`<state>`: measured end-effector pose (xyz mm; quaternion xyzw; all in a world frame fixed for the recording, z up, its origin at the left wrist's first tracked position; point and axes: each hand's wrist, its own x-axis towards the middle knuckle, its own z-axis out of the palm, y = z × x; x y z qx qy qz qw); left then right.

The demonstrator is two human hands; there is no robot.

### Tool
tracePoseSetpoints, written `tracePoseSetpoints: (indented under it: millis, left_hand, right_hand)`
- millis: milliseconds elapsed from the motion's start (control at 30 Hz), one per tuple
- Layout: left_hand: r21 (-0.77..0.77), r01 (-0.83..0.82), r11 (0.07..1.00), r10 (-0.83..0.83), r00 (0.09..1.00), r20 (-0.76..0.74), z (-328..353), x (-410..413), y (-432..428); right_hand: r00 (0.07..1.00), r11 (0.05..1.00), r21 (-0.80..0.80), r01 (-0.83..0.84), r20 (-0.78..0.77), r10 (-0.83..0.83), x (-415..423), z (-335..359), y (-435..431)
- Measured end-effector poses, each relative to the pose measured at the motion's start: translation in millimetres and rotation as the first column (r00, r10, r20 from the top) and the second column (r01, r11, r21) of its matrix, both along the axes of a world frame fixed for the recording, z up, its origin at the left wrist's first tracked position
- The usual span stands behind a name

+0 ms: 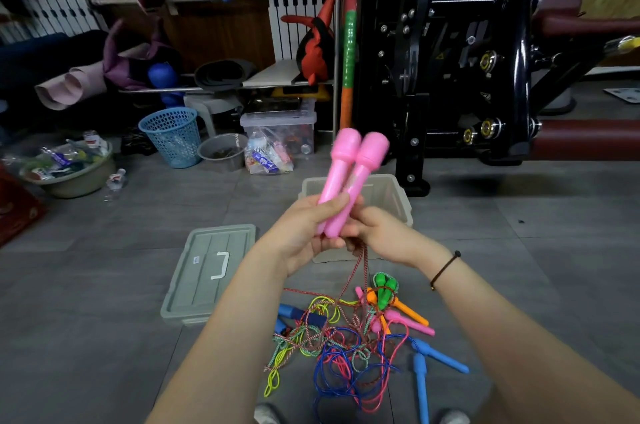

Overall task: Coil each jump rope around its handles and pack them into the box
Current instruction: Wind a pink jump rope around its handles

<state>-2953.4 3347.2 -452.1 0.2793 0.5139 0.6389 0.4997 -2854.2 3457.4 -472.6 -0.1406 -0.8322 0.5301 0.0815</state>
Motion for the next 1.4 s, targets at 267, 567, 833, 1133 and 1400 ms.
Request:
tracePoseSetpoints:
  millis: [267, 567, 833, 1133, 1400]
  left_hand:
    - [0.190, -0.312, 0.931, 0.292, 0.948, 0.123, 8.5, 0.2, 7.4]
    - [0.416, -0.744, 0.523, 0.840, 0.532, -0.103, 15.5, -82.8, -33.4]
    - [-0.122, -0.483, 0.867, 0.492, 0.868, 0.065, -16.5, -71.3, -41.3]
    - [-0.172, -0.110, 0.979, 0.155, 0.947, 0.283, -11.2, -7.0, 8.6]
    - [-0.160, -0.157, 0.975, 0.152, 0.988, -0.040, -9.3, -21.9, 1.6]
  right_hand:
    - [0.998, 0.994, -0.091, 0.054, -0.038, -0.058, 1.5, -3.0, 13.3]
    - [0.987, 0.987, 0.016, 0.160, 0.020, -0.160, 14.9, 1.7, 37.0]
    - [0.920, 0.916, -0.142, 0.376, -0.062, -0.387, 6.3, -3.2, 46.1]
    - [0.944, 0.940, -0.180, 0.289, -0.111, -0.311, -16.7, 2.8, 19.9]
    - [0.917, 0.916, 0.227, 0.330, 0.155, -0.368, -3.4, -0.7, 34.7]
